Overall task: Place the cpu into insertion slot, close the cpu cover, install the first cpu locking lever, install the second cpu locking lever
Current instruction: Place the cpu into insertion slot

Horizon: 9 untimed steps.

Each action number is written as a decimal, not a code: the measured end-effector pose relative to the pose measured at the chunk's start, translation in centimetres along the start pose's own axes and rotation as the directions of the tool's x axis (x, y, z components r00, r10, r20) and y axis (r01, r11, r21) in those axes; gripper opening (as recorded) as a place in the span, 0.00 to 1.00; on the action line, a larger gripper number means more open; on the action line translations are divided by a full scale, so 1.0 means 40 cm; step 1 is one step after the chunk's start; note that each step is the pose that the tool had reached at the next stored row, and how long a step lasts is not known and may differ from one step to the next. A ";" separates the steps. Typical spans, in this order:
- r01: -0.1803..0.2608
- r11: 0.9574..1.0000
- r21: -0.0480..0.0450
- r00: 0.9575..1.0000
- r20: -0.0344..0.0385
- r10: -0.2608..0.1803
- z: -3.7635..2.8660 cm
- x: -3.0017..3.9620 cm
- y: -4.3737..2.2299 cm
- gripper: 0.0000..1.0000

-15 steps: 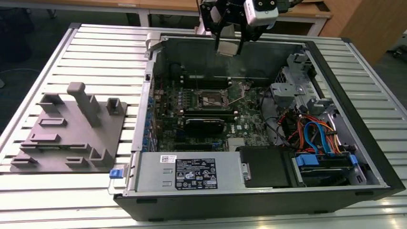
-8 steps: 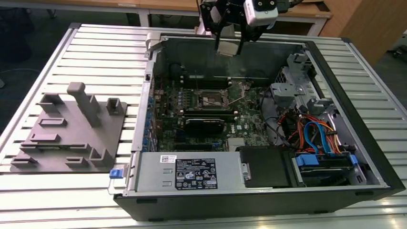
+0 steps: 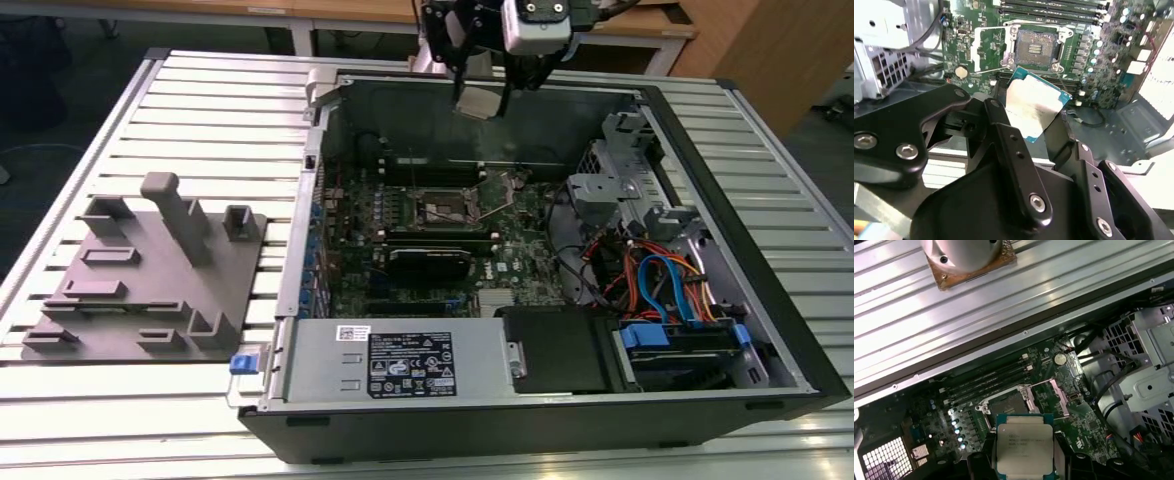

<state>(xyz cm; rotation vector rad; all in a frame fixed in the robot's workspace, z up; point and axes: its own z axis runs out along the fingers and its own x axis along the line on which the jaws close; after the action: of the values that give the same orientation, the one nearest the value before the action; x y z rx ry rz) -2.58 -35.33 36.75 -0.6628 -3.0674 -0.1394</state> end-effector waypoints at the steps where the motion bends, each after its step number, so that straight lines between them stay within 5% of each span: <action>1: -0.014 1.000 0.000 1.000 0.001 0.014 0.000 0.000 0.000 0.54; 9: -0.092 0.996 -0.002 0.996 0.008 0.092 0.001 0.000 0.000 0.54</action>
<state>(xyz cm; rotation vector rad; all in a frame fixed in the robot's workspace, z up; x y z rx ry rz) -2.58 -35.33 36.71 -0.8051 -3.0373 -0.1394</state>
